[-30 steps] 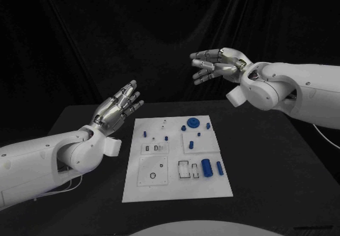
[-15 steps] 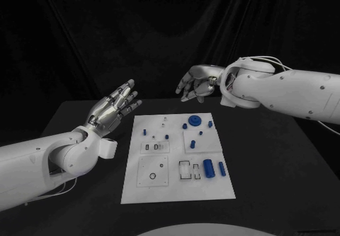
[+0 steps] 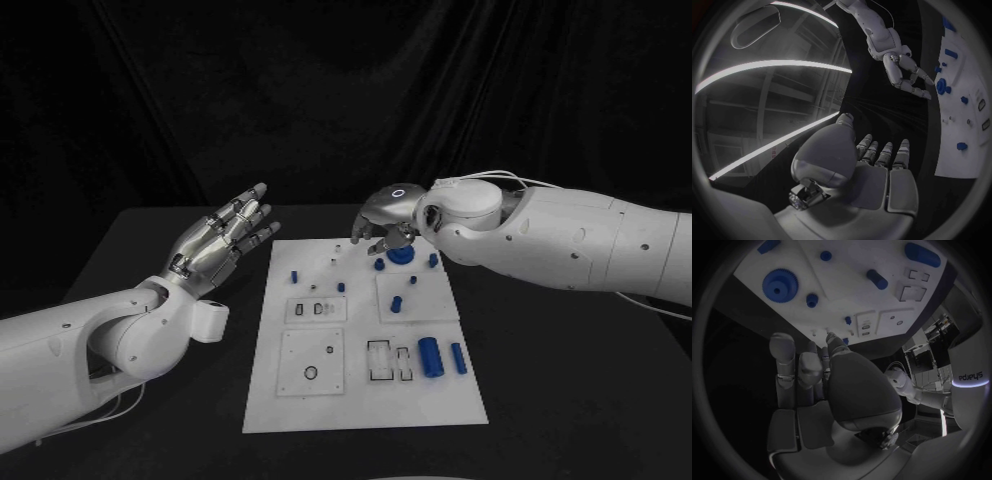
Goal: Assemble the parts on the task board
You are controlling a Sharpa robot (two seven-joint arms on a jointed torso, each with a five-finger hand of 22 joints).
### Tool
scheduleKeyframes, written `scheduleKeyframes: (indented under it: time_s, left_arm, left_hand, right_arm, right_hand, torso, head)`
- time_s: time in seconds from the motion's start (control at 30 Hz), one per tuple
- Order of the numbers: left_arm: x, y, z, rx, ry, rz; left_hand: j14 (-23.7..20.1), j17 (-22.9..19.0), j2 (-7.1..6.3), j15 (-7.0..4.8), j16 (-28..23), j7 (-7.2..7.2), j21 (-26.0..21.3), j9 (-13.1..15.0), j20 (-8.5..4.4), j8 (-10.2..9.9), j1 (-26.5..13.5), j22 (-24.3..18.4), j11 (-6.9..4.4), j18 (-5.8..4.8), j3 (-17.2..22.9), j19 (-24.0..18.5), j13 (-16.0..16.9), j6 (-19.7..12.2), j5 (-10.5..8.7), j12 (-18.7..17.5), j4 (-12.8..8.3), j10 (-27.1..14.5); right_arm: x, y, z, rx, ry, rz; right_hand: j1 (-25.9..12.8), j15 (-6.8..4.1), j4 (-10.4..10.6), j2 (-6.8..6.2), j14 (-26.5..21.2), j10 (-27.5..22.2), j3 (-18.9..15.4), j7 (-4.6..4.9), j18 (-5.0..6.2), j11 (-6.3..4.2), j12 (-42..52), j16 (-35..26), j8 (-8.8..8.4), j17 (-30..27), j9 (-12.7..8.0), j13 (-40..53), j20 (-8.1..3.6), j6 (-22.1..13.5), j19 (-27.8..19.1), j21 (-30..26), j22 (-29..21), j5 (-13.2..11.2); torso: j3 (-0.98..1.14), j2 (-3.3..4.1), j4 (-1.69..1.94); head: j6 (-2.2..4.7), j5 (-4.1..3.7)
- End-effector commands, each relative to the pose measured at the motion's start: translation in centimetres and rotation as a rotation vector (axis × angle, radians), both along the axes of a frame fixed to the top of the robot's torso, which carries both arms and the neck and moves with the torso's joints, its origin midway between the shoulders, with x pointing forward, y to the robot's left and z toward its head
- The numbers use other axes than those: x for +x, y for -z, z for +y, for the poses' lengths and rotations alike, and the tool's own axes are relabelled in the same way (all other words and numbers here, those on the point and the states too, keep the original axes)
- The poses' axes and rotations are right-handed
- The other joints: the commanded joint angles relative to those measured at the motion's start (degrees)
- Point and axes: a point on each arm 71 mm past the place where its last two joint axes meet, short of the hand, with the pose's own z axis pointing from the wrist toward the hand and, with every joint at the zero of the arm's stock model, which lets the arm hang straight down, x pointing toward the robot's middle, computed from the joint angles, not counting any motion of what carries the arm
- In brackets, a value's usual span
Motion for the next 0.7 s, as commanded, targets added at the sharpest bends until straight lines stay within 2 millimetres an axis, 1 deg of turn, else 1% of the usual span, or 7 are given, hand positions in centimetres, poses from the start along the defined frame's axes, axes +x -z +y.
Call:
scheduleKeyframes:
  time_s: [0.03,0.1,0.2,0.3,0.4,0.57,0.7]
  left_arm:
    - [-0.1,-1.3,0.1,-0.097,-0.003,-0.14]
    - [-0.1,-1.3,0.0,-0.098,0.0,-0.139]
    - [-0.1,-1.3,-0.1,-0.101,0.005,-0.138]
    - [-0.1,-1.3,-0.1,-0.101,0.007,-0.137]
    - [0.0,-1.2,0.0,-0.1,0.006,-0.137]
    - [0.1,-1.2,0.0,-0.1,0.009,-0.135]
    - [0.2,-1.1,-0.1,-0.102,0.016,-0.132]
  left_hand:
    - [0.2,0.1,0.01,0.1,0.3,0.08,0.2,0.0,0.33,0.2,0.8,0.0,-0.02,1.07,0.3,0.0,0.1,0.5,0.27,0.3,0.0,0.4]
    - [0.1,0.1,0.01,0.09,0.3,0.13,0.2,0.1,0.32,0.2,0.8,0.0,0.03,1.06,0.3,-0.1,0.1,0.6,0.32,0.3,0.0,0.4]
    - [0.2,0.1,0.01,0.1,0.3,0.3,0.2,0.1,0.31,0.3,1.0,0.0,0.18,1.06,0.4,0.0,0.1,0.9,0.38,0.3,0.0,0.5]
    - [0.2,0.1,0.01,0.1,0.3,0.35,0.2,0.1,0.31,0.3,1.0,0.0,0.23,1.06,0.4,0.0,0.1,0.9,0.39,0.3,0.1,0.5]
    - [0.2,0.1,0.01,0.1,0.3,0.35,0.2,0.1,0.31,0.3,1.0,0.0,0.23,1.06,0.4,0.0,0.1,0.9,0.39,0.3,0.1,0.5]
    - [0.2,0.1,0.04,0.14,0.3,0.45,0.3,0.1,0.34,0.3,1.1,0.1,0.36,1.06,0.5,0.0,0.1,0.9,0.41,0.3,0.1,0.5]
    - [0.3,0.1,0.09,0.28,0.4,0.63,0.4,0.1,0.42,0.3,1.2,0.1,0.56,1.07,0.6,0.1,0.1,1.0,0.42,0.3,0.2,0.5]
  right_arm:
    - [0.2,0.7,-0.2,-0.054,-0.007,-0.066]
    - [0.3,1.1,-0.3,-0.057,-0.004,-0.062]
    - [0.4,1.7,-0.4,-0.07,0.004,-0.047]
    - [0.4,2.0,-0.6,-0.079,0.009,-0.036]
    - [0.3,2.3,-0.7,-0.084,0.013,-0.029]
    - [0.3,2.6,-1.1,-0.1,0.033,-0.014]
    - [0.4,2.9,-1.4,-0.114,0.046,-0.012]
  right_hand:
    - [0.0,-0.15,0.0,-0.69,0.6,-0.5,0.5,-0.05,-0.98,0.11,-0.6,0.5,-0.42,0.4,0.0,0.1,-0.16,0.1,-0.2,1.3,1.7,0.1]
    - [-0.2,-0.12,-0.1,-0.97,0.9,-0.7,0.6,0.02,-1.09,0.28,-0.8,1.0,-0.56,1.2,-0.1,0.1,-0.12,0.0,-0.1,2.1,2.6,0.0]
    - [-0.4,-0.04,-0.2,-1.27,1.0,-1.4,0.8,0.0,-1.11,0.38,-1.4,1.3,-0.91,1.4,-0.2,0.1,-0.07,-0.3,-0.4,2.7,3.3,0.2]
    - [-0.7,0.01,-0.4,-1.52,1.0,-2.1,1.0,-0.09,-1.15,0.46,-2.0,1.6,-1.23,1.8,-0.2,0.1,0.01,-0.7,-0.6,3.2,4.0,0.1]
    - [-0.8,0.03,-0.7,-1.64,0.9,-2.7,1.3,-0.13,-1.11,0.41,-2.6,1.6,-1.34,1.7,-0.2,0.1,0.06,-0.7,-1.0,3.5,4.4,0.7]
    - [-0.8,0.13,-1.6,-1.98,0.4,-5.1,2.1,0.02,-0.92,0.52,-4.3,1.2,-1.47,1.0,-0.1,0.1,0.18,-0.4,-2.1,3.4,4.5,2.5]
    - [-0.8,0.17,-1.8,-2.02,0.3,-5.4,2.2,-0.03,-0.88,0.59,-4.4,1.0,-1.57,0.7,-0.1,0.1,0.21,-0.5,-2.3,3.3,4.4,2.7]
  torso:
    - [-0.13,0.28,0.24]
    - [-0.07,0.23,0.26]
    - [-0.18,0.21,0.18]
    - [-0.19,0.0,0.28]
    - [-0.19,0.03,0.13]
    - [-0.29,-0.34,-0.07]
    - [-0.31,-0.39,-0.01]
  head:
    - [0.08,0.12]
    - [0.15,0.21]
    - [0.07,0.47]
    - [-0.5,0.51]
    - [-0.72,0.6]
    - [-1.4,0.61]
    - [-1.73,0.59]
